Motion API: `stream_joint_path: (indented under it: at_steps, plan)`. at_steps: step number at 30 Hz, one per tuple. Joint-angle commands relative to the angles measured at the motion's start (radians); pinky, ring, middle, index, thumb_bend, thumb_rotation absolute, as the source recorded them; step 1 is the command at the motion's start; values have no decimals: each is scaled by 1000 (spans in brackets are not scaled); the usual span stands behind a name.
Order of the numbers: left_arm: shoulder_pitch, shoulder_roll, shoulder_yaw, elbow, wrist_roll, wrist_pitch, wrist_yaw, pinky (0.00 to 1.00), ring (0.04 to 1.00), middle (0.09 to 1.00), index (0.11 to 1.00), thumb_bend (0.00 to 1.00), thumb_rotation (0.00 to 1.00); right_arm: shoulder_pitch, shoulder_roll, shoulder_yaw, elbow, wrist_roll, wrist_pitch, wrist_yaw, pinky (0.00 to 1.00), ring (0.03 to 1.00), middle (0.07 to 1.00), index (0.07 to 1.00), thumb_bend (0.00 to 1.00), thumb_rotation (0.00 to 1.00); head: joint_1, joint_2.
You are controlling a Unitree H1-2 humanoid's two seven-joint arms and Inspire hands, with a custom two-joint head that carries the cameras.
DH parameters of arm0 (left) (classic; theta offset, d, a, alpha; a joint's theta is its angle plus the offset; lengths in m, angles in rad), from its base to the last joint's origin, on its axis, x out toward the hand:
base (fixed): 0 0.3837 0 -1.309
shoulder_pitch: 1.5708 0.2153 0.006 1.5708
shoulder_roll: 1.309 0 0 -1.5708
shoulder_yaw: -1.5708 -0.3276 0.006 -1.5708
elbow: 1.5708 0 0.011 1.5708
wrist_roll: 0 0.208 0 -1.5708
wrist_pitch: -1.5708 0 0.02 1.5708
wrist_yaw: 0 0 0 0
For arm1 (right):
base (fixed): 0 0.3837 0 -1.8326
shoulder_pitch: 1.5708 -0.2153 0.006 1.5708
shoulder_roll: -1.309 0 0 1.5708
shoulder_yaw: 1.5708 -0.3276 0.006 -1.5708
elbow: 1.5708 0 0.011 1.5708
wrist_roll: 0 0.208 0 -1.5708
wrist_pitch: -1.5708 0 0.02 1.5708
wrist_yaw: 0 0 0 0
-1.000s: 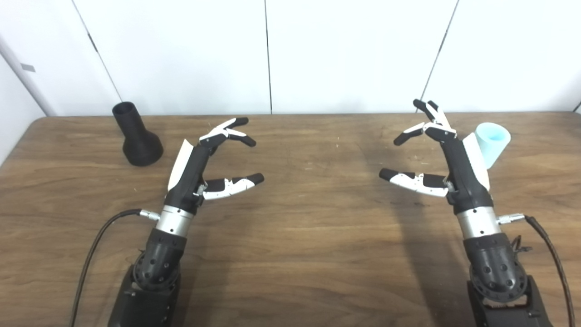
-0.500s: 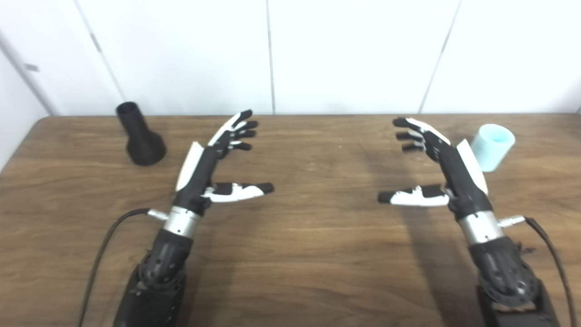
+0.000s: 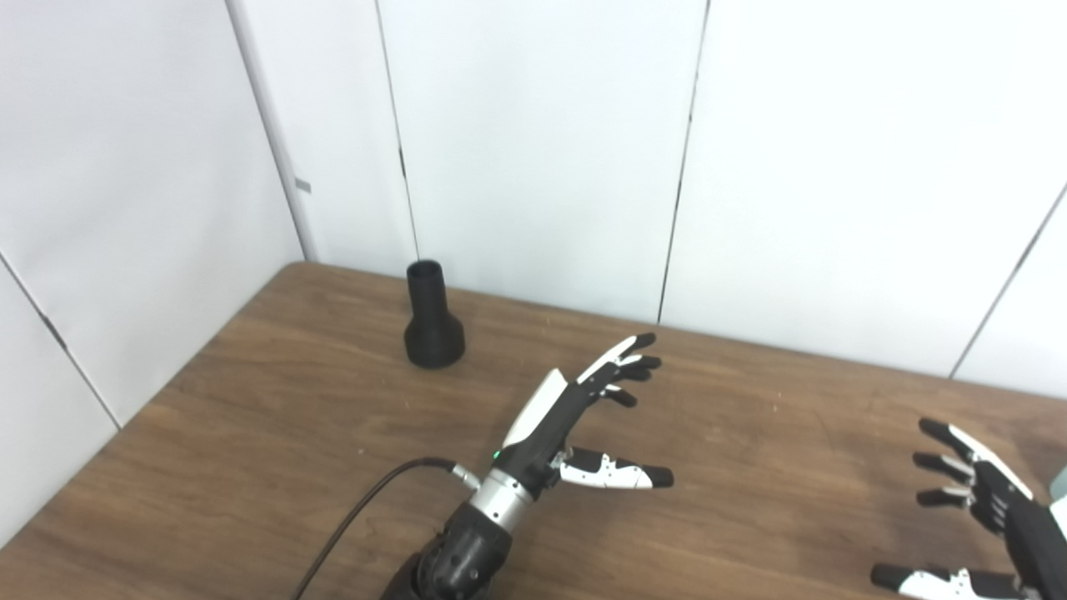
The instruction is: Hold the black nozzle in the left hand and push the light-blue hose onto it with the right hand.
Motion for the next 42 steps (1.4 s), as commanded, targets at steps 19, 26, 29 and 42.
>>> stream_joint_path:
  at_steps: [19, 26, 29, 42]
  plan:
    - [-163, 215, 152, -96, 44, 135, 54, 712, 848, 875, 919, 841, 374, -52, -15, -31, 9, 26, -61, -12, 623, 794, 895, 848, 877, 51, 1, -12]
    - [-211, 244, 176, -168, 91, 227, 74, 744, 850, 864, 912, 815, 280, -51, -13, -37, 9, 12, -62, -19, 605, 788, 890, 833, 882, 64, 3, -7]
    - [-240, 261, 192, -175, 96, 307, 48, 815, 908, 898, 924, 819, 280, -52, -19, -40, 10, 10, -58, -17, 605, 788, 890, 833, 882, 62, 4, -4]
    - [-271, 367, 196, -156, 191, 515, 16, 908, 997, 978, 976, 951, 306, -63, -23, -51, 30, 18, -60, -13, 613, 790, 891, 828, 874, 68, 2, 3]
